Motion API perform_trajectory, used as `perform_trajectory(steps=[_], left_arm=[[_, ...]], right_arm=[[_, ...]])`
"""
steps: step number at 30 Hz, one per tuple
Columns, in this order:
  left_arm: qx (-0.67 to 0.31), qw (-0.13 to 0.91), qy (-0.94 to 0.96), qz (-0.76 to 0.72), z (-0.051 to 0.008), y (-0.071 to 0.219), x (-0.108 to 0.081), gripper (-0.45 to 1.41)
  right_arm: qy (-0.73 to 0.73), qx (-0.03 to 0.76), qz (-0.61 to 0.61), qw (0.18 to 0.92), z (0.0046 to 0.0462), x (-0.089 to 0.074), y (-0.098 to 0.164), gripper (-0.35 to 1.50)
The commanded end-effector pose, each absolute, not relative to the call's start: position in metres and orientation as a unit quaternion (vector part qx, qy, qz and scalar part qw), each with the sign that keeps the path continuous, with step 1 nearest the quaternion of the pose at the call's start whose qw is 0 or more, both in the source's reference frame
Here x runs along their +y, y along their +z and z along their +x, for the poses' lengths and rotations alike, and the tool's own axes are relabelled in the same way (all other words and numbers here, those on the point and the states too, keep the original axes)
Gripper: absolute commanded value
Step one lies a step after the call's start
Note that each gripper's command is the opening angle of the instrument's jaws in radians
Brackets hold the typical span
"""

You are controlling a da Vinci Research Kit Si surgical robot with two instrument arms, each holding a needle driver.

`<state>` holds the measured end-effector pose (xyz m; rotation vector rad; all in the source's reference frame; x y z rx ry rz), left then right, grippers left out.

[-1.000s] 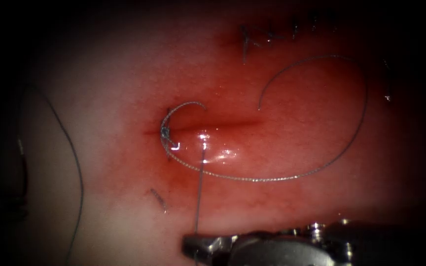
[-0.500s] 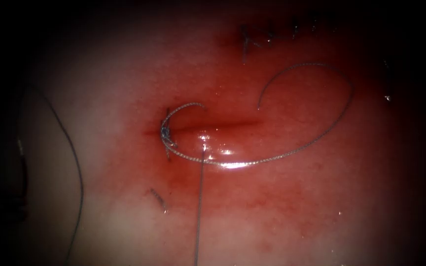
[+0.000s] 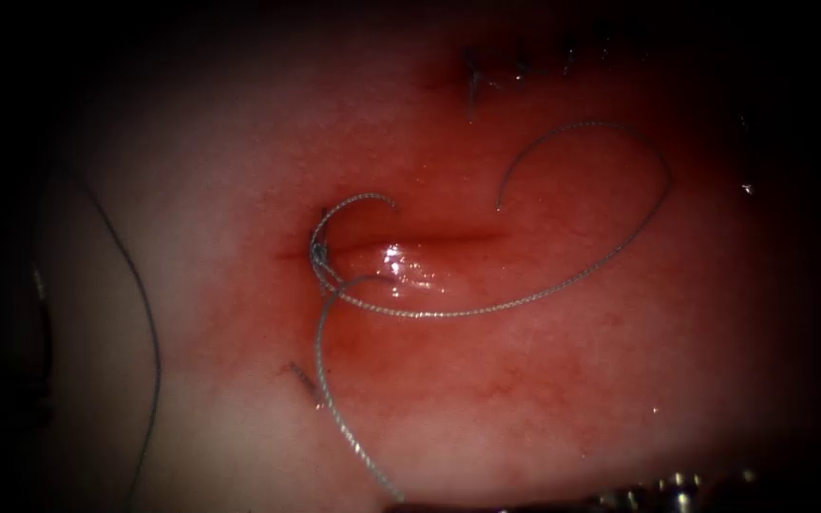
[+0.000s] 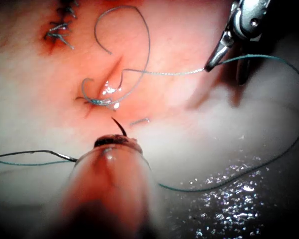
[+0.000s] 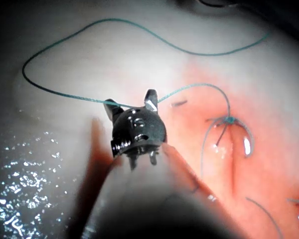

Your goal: Wound Closure

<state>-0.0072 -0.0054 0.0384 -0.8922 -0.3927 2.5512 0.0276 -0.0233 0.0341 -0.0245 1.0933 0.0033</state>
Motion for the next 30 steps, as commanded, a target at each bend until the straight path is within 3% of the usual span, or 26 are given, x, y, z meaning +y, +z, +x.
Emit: perform_trajectory(steps=[1,9,14,20,30], left_arm=[[-0.141,0.203,0.914,-0.32,-0.0078,0.039,-0.005,-0.45],[-0.141,0.202,0.915,-0.319,-0.0077,0.039,-0.006,-0.45],[-0.142,0.201,0.915,-0.32,-0.0074,0.039,-0.005,-0.45],[-0.143,0.2,0.915,-0.32,-0.007,0.039,-0.005,-0.45],[-0.143,0.2,0.915,-0.32,-0.0071,0.039,-0.005,-0.45]], right_arm=[[0.004,0.519,-0.014,0.854,0.0276,-0.023,0.035,1.26],[0.014,0.504,-0.035,0.863,0.0261,-0.019,0.04,1.23],[0.089,0.526,-0.006,0.846,0.0241,-0.019,0.041,1.48],[0.107,0.539,0.028,0.835,0.0221,-0.021,0.037,1.48],[0.097,0.477,-0.045,0.872,0.0156,-0.02,0.033,1.48]])
